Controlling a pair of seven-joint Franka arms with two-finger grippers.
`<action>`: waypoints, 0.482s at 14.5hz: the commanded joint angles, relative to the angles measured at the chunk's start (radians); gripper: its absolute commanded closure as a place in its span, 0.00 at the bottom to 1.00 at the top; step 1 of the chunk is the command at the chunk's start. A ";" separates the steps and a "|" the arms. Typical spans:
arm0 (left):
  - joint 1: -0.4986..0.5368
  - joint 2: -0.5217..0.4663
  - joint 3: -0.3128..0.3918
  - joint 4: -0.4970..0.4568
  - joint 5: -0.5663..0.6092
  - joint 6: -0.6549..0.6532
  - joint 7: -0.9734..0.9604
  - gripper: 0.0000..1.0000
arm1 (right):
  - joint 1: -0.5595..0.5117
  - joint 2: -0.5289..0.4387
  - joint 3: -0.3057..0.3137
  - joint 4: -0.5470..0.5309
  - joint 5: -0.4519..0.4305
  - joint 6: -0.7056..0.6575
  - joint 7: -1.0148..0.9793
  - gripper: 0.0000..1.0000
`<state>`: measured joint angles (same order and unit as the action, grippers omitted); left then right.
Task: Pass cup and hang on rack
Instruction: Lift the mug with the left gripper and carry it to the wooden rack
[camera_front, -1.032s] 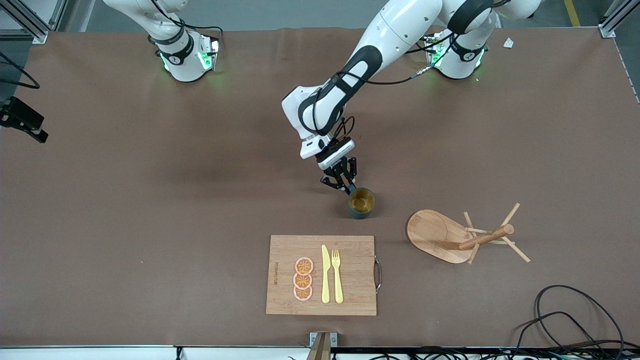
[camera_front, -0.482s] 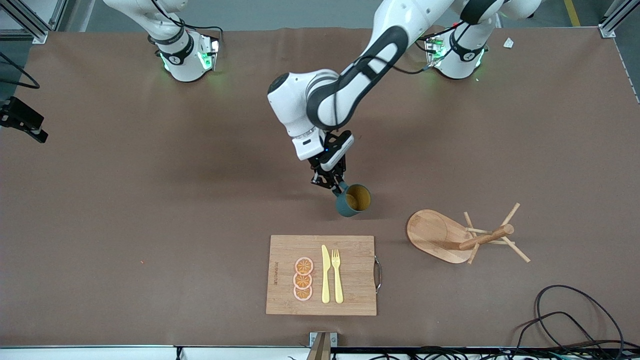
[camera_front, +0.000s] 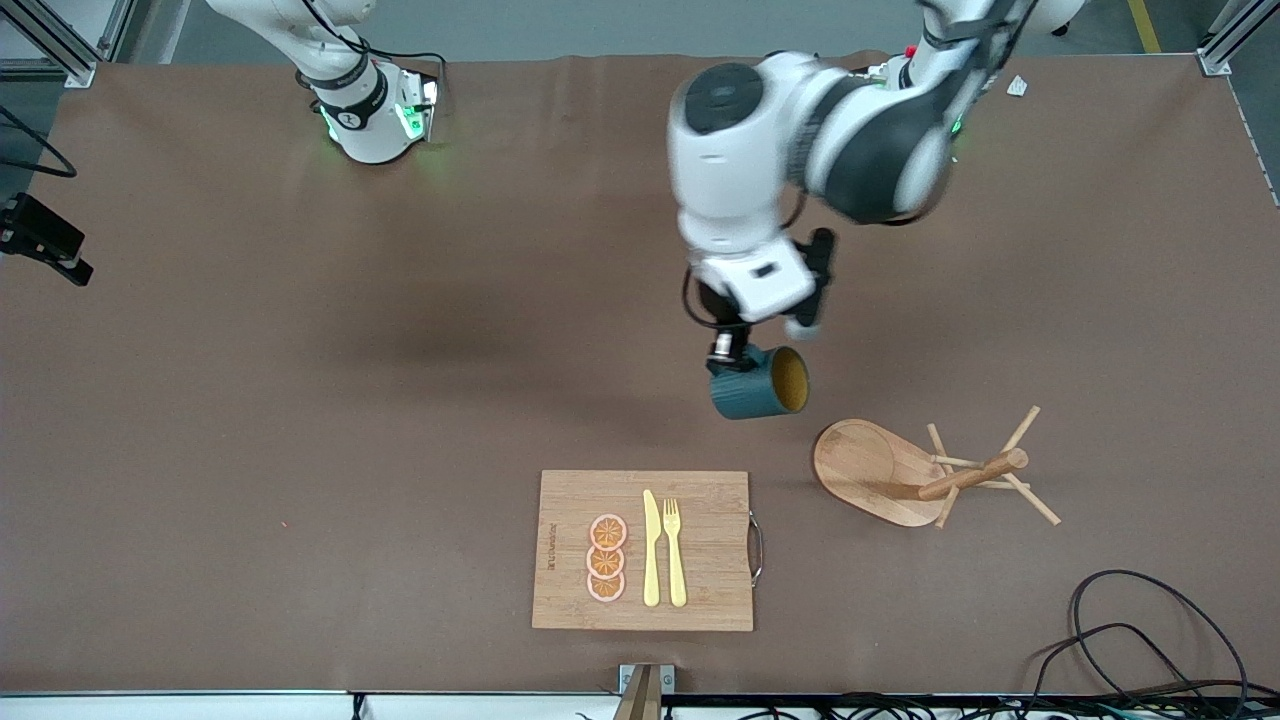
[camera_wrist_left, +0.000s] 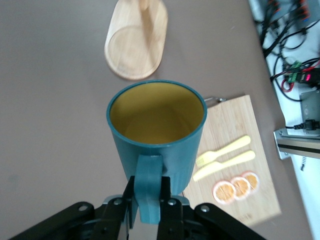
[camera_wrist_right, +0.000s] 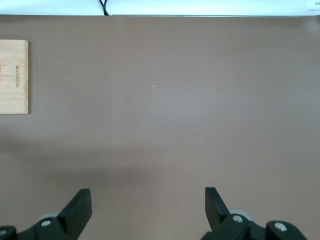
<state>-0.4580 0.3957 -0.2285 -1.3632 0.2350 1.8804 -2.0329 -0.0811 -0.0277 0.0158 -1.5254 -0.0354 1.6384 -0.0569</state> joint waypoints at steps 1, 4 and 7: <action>0.148 -0.092 -0.011 -0.031 -0.231 -0.001 0.136 1.00 | 0.001 -0.003 -0.002 0.005 -0.001 -0.002 0.005 0.00; 0.274 -0.142 -0.011 -0.033 -0.416 -0.035 0.278 1.00 | -0.002 -0.005 -0.003 0.005 0.002 -0.002 0.005 0.00; 0.405 -0.162 -0.011 -0.033 -0.607 -0.082 0.437 1.00 | -0.005 -0.005 -0.003 0.017 0.003 -0.002 0.005 0.00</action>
<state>-0.1302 0.2622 -0.2289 -1.3682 -0.2536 1.8207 -1.6798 -0.0818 -0.0276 0.0134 -1.5226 -0.0354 1.6394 -0.0566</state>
